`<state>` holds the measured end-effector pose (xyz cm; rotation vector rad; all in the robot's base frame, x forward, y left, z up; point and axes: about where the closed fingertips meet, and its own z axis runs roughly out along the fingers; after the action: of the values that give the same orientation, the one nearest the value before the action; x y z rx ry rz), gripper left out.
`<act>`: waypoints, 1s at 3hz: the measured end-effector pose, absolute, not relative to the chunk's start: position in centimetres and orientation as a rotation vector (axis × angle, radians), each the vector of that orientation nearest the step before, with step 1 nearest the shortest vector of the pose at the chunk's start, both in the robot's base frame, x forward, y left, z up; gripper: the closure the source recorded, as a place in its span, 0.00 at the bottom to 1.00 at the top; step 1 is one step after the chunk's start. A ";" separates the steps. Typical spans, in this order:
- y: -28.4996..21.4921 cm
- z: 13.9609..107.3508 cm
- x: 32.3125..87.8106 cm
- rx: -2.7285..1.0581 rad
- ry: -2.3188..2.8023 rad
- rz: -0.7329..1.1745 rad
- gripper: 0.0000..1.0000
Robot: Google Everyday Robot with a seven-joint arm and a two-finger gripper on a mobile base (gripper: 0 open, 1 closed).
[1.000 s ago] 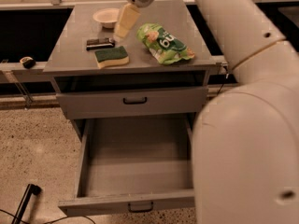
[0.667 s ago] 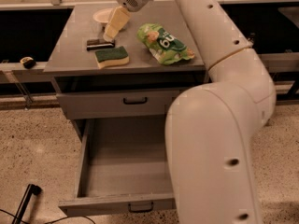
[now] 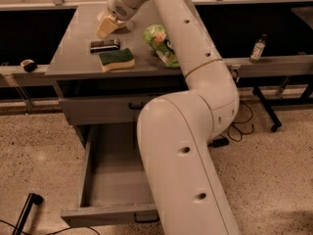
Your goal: Place rxbar chocolate into middle drawer
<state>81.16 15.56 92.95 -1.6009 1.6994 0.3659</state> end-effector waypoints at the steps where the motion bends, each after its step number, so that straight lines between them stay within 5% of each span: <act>1: 16.1 91.1 82.0 -1.611 1.728 0.361 0.44; 3: 16.3 88.8 83.3 -1.605 1.738 0.362 0.39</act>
Offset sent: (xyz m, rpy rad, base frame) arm 0.0794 -0.0032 -0.0159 -0.0567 0.0156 -0.0099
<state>83.34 16.25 88.76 -1.6055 1.7375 0.3620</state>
